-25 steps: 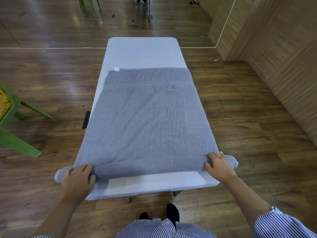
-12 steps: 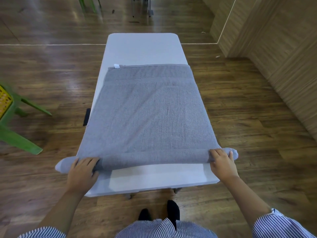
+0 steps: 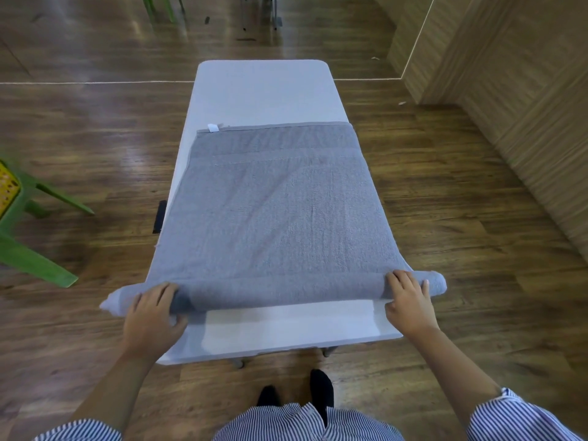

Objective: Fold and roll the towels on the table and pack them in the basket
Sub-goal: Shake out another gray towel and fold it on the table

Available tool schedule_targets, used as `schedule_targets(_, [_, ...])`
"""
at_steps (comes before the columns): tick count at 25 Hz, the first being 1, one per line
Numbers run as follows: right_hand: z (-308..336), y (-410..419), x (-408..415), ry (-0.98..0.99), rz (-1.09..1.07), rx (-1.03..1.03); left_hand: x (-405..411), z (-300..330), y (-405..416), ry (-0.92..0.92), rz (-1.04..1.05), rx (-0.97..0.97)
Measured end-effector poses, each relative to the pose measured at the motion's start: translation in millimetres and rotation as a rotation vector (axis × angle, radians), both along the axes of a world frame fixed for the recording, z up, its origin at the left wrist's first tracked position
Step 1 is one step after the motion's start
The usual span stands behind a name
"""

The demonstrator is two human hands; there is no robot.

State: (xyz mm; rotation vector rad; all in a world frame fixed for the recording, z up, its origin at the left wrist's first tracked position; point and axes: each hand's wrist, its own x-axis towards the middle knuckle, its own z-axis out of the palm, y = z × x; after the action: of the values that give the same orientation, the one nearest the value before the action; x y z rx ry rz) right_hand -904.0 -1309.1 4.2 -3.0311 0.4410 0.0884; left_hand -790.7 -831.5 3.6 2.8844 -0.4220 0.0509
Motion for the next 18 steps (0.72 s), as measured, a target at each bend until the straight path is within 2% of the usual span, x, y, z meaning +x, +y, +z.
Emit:
schedule_targets(6, [4.8, -6.8, 7.5, 0.033, -0.108, 0.063, 1.9, 1.4, -7.8, 0.047, -0.01, -0.058])
schedule_targets(9, [3.8, -3.7, 7.1, 0.024, -0.157, 0.015, -5.0, -3.8, -11.1, 0.087, -0.044, -0.119])
schedule_targets(13, [-9.0, 62.8, 20.9, -0.003, 0.093, -0.114, -3.2, -6.0, -7.8, 0.13, -0.033, -0.15])
schedule_targets(18, [-8.0, 183.2, 63.5, -0.01, 0.438, -0.005, -2.5, -3.8, 2.3, 0.18, -0.058, -0.32])
